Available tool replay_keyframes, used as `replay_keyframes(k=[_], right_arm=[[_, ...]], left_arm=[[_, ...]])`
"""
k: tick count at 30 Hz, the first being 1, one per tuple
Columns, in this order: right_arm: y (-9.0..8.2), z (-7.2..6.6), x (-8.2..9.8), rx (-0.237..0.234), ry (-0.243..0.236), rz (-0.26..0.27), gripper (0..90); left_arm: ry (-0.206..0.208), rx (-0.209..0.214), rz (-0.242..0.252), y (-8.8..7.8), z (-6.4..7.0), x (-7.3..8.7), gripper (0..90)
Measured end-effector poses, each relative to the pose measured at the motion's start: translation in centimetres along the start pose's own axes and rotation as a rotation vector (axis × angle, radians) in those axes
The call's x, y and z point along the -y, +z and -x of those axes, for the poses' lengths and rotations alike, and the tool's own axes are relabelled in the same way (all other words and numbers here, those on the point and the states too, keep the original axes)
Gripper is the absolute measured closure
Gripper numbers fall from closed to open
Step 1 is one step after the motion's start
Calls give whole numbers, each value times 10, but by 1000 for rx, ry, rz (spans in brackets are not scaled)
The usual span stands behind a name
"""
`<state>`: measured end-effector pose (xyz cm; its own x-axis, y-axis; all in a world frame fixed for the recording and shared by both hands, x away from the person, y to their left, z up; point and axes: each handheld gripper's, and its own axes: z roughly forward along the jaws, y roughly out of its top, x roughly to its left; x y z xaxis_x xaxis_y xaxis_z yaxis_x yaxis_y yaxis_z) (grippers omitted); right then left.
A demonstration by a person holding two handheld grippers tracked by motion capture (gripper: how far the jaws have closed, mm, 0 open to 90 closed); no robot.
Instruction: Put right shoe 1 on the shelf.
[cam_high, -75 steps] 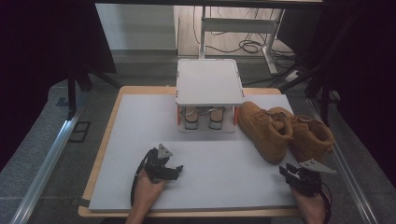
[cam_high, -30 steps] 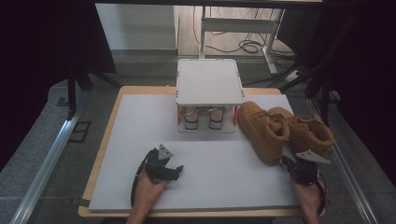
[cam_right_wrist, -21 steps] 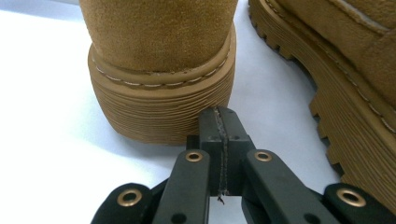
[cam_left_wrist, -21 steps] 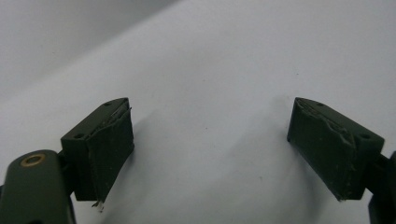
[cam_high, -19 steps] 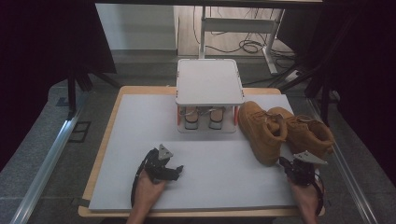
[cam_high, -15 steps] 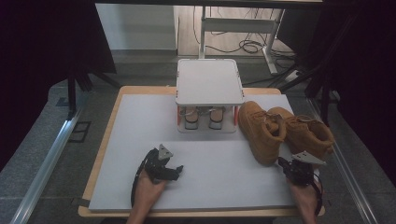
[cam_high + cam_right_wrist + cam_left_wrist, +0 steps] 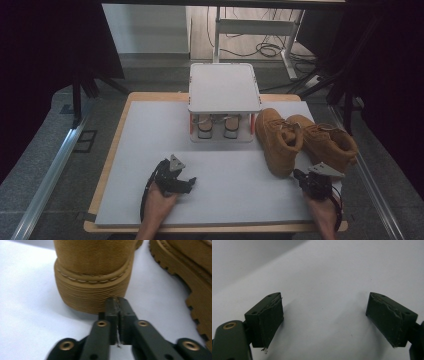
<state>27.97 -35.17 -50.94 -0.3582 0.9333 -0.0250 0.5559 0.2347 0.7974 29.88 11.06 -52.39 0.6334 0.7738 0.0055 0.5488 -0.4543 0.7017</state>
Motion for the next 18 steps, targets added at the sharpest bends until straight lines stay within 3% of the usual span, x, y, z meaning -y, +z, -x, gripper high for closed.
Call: replay_keyframes(k=[7,14,18], right_arm=[[-11,-8,-2,6,-12,40,596],[-19,-11,-7,-24,30,101,427],[-19,-12,-9,-21,26,126,358]], left_arm=[[3,-6,2,0,1,0,143],[4,-6,2,0,1,0,143],[4,-6,3,0,1,0,143]])
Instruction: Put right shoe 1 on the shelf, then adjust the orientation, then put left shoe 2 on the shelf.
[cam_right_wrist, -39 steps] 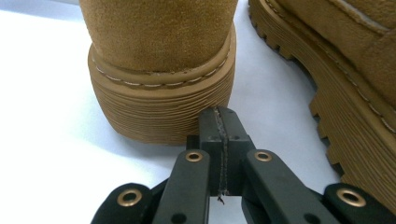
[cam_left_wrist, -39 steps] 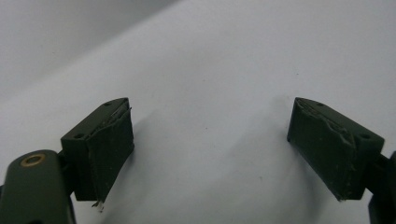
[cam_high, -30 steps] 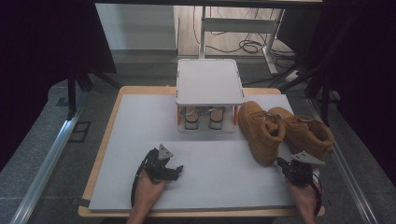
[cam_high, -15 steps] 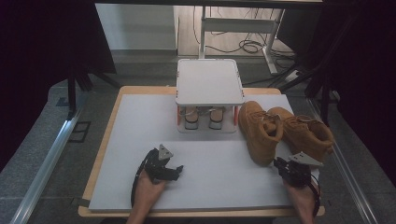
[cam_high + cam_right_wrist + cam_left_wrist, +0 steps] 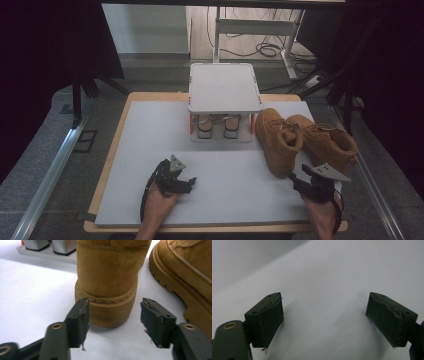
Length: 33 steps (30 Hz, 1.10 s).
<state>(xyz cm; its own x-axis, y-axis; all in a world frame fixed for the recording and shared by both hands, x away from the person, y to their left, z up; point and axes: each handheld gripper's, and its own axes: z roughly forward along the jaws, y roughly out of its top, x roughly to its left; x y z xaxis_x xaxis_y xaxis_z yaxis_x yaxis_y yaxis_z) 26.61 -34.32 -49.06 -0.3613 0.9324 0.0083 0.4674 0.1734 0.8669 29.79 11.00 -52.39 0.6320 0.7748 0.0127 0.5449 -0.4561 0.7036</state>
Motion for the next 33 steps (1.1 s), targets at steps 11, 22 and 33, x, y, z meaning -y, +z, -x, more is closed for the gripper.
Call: replay_keyframes(k=[11,22,33], right_arm=[[2,-5,-9,-13,12,42,213],[9,-12,-23,-18,14,89,138],[20,-13,-32,7,36,132,90]], left_arm=[[3,-3,1,0,0,0,143],[8,-8,2,0,1,0,143],[10,-9,2,0,1,0,143]])
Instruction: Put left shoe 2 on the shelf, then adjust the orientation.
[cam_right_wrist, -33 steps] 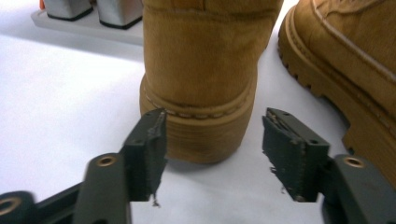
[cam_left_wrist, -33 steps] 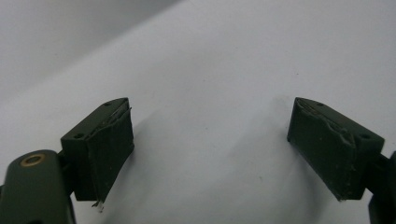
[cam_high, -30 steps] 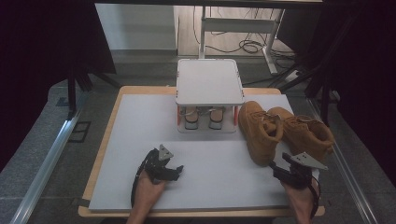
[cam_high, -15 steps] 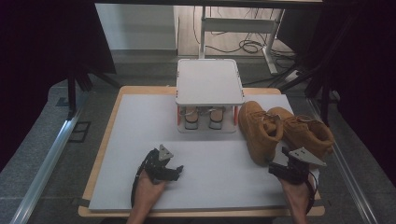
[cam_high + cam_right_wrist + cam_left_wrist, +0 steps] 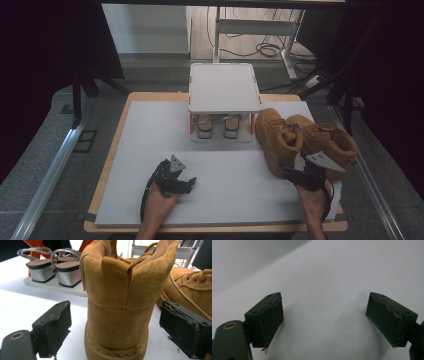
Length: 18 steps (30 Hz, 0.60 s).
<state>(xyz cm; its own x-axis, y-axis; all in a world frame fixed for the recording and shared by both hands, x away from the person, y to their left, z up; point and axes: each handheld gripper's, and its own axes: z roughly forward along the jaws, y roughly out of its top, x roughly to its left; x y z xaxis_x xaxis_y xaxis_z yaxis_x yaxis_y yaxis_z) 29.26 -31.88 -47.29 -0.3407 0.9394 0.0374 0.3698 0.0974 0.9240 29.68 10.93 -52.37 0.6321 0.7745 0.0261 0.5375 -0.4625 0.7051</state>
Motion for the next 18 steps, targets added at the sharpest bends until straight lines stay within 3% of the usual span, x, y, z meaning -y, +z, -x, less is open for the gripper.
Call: replay_keyframes(k=[18], right_arm=[[27,-1,-11,67,45,75,0]], left_arm=[[-2,2,0,0,0,0,143]])
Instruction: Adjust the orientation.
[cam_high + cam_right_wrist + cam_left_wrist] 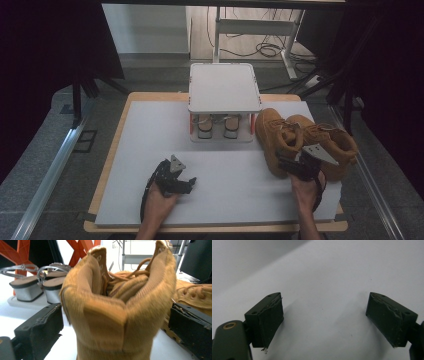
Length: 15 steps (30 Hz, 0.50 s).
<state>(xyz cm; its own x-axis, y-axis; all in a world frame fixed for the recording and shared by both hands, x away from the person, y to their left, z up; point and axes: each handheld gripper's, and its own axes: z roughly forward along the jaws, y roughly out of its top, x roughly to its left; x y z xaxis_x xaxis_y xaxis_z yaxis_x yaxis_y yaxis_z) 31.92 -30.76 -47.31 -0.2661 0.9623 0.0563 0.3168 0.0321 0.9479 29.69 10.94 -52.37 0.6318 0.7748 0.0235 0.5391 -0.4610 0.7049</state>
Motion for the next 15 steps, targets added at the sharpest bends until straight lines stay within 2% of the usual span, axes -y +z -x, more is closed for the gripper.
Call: replay_keyframes(k=[7,11,15], right_arm=[[11,-4,-4,44,24,35,0],[16,-7,-2,78,-3,35,0],[21,-8,0,93,1,49,0]], left_arm=[[2,-2,0,0,0,0,143],[2,-2,1,0,0,0,143],[2,-2,1,0,0,0,143]])
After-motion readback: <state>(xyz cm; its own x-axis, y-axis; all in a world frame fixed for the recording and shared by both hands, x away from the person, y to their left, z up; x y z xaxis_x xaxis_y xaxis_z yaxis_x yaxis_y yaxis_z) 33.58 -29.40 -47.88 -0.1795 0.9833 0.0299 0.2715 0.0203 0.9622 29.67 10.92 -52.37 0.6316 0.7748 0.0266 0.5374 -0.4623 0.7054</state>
